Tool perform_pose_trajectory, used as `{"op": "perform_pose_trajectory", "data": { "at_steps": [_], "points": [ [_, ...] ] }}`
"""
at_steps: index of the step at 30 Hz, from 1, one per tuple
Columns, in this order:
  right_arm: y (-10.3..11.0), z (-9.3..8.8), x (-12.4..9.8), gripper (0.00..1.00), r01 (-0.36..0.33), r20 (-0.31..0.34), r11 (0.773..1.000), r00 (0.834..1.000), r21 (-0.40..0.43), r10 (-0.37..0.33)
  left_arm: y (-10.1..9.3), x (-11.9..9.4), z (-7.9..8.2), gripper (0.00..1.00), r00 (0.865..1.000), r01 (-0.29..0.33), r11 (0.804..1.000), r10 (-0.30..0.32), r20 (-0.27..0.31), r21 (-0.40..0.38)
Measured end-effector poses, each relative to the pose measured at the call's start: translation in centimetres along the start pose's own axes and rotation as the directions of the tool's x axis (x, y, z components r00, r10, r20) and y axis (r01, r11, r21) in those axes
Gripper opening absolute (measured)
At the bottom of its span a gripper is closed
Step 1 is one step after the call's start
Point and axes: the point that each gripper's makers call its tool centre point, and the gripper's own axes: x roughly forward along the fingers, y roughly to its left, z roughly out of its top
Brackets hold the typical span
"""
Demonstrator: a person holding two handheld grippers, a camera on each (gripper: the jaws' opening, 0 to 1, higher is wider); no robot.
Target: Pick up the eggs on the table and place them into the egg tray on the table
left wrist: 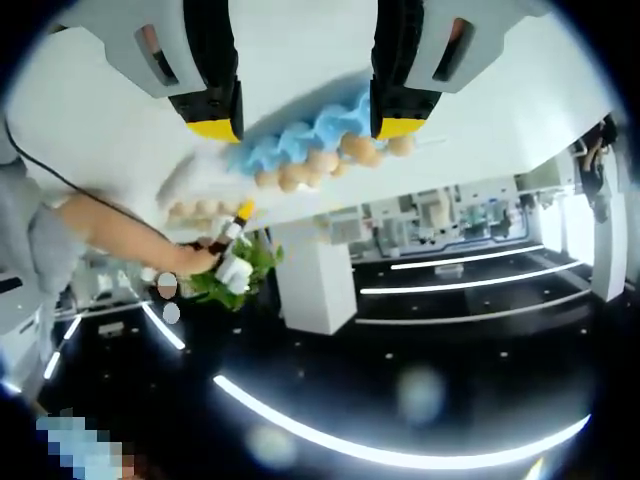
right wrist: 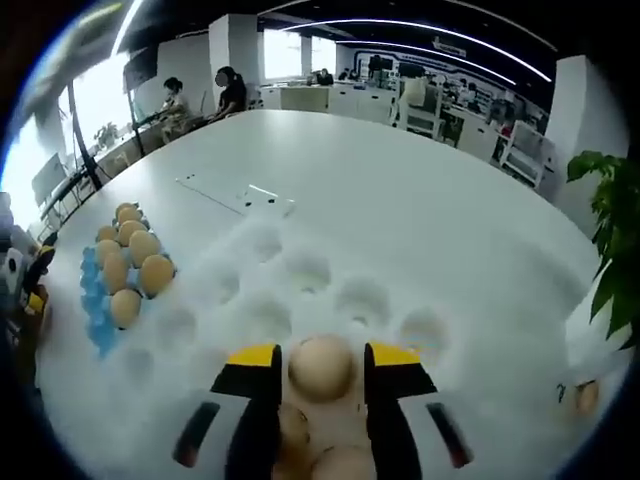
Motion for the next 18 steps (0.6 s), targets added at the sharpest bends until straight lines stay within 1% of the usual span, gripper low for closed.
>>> {"op": "perform_pose_trajectory", "data": {
  "at_steps": [1, 6, 15, 18],
  "points": [
    [0.39, -0.06, -0.07, 0.29, -0.016, -0.005, 1.000, 1.000, 0.002, 0.016, 0.01, 0.00, -0.01, 0.51, 1.000, 0.000, 1.000, 0.000, 0.000, 0.000],
    [0.44, -0.16, -0.32, 0.27, -0.010, -0.004, 1.000, 1.000, 0.009, 0.010, -0.02, 0.00, -0.07, 0.51, 1.000, 0.001, 1.000, -0.001, -0.003, 0.001],
    [0.54, -0.16, -0.44, 0.26, 0.004, -0.027, 1.000, 1.000, -0.002, -0.004, -0.04, 0.02, -0.13, 0.51, 1.000, 0.001, 1.000, -0.001, -0.005, 0.002],
    [0.52, 0.06, -0.63, 0.26, 0.008, -0.019, 1.000, 1.000, -0.002, -0.009, -0.05, 0.02, -0.16, 0.51, 1.000, 0.000, 1.000, 0.000, -0.007, 0.003]
  ]
}}
